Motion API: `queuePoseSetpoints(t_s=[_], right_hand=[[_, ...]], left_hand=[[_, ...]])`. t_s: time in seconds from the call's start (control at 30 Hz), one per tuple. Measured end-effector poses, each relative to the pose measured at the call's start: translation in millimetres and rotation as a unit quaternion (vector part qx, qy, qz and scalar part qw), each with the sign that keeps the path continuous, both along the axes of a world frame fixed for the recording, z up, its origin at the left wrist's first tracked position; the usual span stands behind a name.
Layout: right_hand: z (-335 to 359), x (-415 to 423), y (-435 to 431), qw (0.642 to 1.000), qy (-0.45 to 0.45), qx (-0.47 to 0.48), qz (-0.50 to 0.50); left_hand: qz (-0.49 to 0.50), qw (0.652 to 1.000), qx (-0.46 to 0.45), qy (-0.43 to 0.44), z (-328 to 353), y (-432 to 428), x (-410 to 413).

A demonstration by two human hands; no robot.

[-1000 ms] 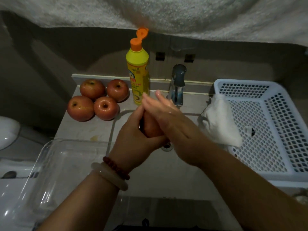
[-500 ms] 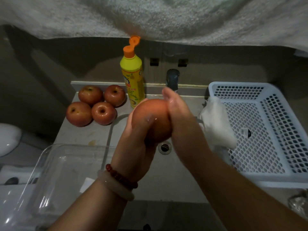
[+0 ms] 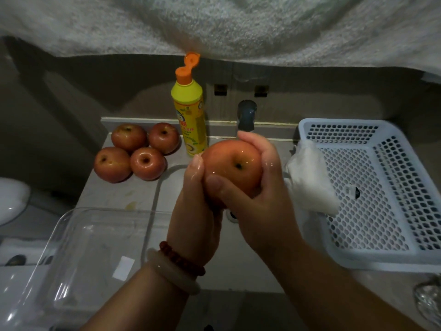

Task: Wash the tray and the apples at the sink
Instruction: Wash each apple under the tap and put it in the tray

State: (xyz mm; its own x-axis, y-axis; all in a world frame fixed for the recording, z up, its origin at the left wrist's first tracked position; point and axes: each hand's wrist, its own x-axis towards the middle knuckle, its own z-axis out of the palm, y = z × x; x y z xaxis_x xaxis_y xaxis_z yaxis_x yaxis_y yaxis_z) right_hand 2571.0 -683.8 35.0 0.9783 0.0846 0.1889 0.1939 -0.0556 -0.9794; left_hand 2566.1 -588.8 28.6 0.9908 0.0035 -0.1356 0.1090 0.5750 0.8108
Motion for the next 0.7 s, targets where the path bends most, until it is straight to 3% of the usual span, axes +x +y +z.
queuePoseSetpoints(t_s=[0.13, 0.23, 0.3, 0.37, 0.4, 0.5, 0.6, 0.7], right_hand=[[2, 2, 1, 0.998, -0.04, -0.032, -0.032], [-1, 6, 4, 0.994, 0.059, 0.072, -0.06], [-1, 7, 4, 0.97, 0.162, 0.18, -0.028], [-1, 0, 9, 0.978, 0.141, 0.156, -0.006], [-1, -4, 13, 0.987, 0.111, 0.119, 0.001], [-6, -9, 15, 0.996, 0.058, 0.066, -0.003], [-8, -4, 11, 0.997, 0.037, 0.055, -0.046], [-7, -4, 13, 0.992, 0.057, 0.085, -0.079]], left_hand=[[-0.027, 0.996, 0.085, -0.025, 5, 9, 4], [-0.039, 0.989, 0.141, -0.028, 3, 8, 3], [-0.007, 0.996, 0.09, -0.009, -3, 4, 2], [0.023, 0.998, 0.053, 0.012, -5, 2, 1], [0.047, 0.993, 0.109, -0.017, -6, 2, 1], [0.093, 0.935, 0.332, -0.087, -7, 6, 4], [0.084, 0.933, 0.339, -0.092, -8, 4, 4], [0.038, 0.966, 0.249, -0.056, -5, 3, 0]])
